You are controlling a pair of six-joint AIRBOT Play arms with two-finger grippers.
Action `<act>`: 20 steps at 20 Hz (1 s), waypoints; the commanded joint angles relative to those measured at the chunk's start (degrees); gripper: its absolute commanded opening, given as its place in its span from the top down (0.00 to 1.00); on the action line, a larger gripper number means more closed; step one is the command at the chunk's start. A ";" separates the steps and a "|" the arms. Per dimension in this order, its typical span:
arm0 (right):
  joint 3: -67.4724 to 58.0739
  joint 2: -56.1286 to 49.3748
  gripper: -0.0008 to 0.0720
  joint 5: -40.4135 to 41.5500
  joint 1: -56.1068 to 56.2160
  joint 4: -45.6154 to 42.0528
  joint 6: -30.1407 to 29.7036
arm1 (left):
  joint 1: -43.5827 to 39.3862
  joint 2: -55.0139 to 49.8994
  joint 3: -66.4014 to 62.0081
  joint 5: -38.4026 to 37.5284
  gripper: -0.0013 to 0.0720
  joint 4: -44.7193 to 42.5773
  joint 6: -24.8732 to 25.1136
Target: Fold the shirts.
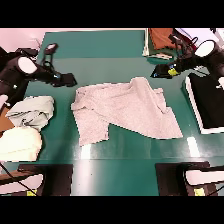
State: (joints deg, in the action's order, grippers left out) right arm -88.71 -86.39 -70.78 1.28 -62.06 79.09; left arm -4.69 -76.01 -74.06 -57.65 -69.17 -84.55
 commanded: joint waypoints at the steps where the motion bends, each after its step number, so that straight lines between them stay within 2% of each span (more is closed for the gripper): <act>1: 1.14 2.75 0.47 -3.13 -2.16 1.51 -1.29 | 7.13 0.07 0.09 -9.55 0.25 -0.42 1.16; 3: 6.49 7.41 0.47 -2.97 -2.95 1.55 -2.12 | 8.07 0.09 3.65 -13.31 0.25 0.87 3.21; 5: 12.22 11.96 0.47 -1.86 -2.95 2.23 -2.25 | 7.89 0.09 9.44 -13.03 0.25 5.70 5.70; 7: 17.07 15.82 0.47 0.09 -2.95 2.43 -2.25 | 7.89 0.09 15.80 -8.87 0.25 11.10 7.74; 10: 21.75 19.67 0.47 2.21 -2.91 2.51 -2.23 | 7.89 0.07 21.70 -4.07 0.25 11.32 7.76; 16: 23.15 21.75 0.47 3.21 -2.91 2.56 -2.19 | 7.80 -0.26 26.16 -0.81 0.25 15.04 10.12; 20: 23.15 21.75 0.47 3.10 -2.40 2.62 -2.19 | 1.88 -0.31 26.40 3.39 0.25 15.21 10.01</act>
State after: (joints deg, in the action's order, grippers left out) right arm -65.80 -64.93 -67.77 -1.54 -59.53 76.86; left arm 0.45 -76.18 -48.42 -57.63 -54.28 -75.00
